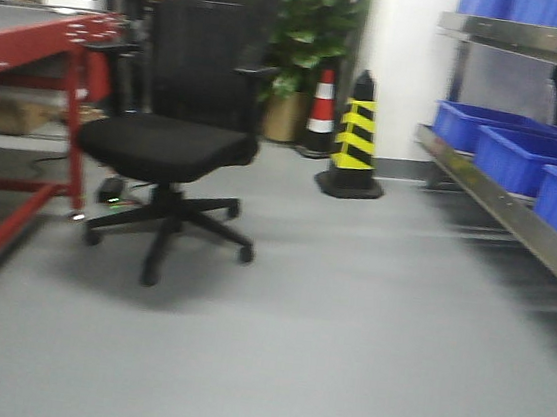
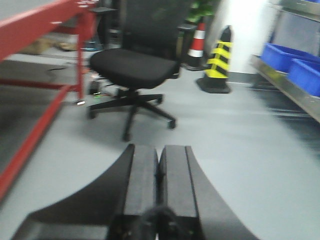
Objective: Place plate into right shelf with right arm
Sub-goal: 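Drive away from the table holding the plate in the right gripper, then drive up to the steel shelf with blue bins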
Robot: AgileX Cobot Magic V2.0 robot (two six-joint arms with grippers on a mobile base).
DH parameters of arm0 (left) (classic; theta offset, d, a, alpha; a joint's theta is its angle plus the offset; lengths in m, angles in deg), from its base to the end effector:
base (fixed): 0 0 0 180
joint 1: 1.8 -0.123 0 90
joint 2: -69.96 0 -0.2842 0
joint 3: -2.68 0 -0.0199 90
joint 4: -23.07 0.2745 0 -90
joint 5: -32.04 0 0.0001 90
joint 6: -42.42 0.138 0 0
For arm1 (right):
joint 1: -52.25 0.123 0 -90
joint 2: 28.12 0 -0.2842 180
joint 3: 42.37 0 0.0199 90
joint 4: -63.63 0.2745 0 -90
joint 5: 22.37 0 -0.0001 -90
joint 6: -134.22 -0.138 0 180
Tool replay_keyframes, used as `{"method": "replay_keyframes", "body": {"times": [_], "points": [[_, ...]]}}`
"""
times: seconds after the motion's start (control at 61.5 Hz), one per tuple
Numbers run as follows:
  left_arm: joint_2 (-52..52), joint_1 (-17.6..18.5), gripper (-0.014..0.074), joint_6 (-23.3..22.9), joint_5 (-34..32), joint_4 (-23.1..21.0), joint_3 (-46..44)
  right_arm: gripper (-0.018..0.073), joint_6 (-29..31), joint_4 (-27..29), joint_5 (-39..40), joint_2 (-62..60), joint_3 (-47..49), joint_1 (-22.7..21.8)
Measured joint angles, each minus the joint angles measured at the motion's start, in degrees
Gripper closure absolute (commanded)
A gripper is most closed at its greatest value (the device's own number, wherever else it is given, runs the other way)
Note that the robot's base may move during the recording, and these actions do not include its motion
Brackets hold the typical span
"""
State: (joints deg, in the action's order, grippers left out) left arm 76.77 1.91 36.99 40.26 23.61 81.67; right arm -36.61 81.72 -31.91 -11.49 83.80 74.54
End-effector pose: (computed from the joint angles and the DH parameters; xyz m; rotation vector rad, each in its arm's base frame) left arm 0.1275 -0.0081 0.1869 -0.0180 1.6421 -0.1137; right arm 0.1039 0.0503 0.3398 -0.2096 1.3898 0.4856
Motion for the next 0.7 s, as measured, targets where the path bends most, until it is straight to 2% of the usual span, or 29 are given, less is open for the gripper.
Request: {"method": "replay_keyframes", "body": {"times": [0.699], "points": [[0.0, 0.0, 0.0643, 0.0, 0.0, 0.0, 0.0, 0.0488, 0.0, 0.0, 0.0, 0.0, 0.0, 0.0]]}}
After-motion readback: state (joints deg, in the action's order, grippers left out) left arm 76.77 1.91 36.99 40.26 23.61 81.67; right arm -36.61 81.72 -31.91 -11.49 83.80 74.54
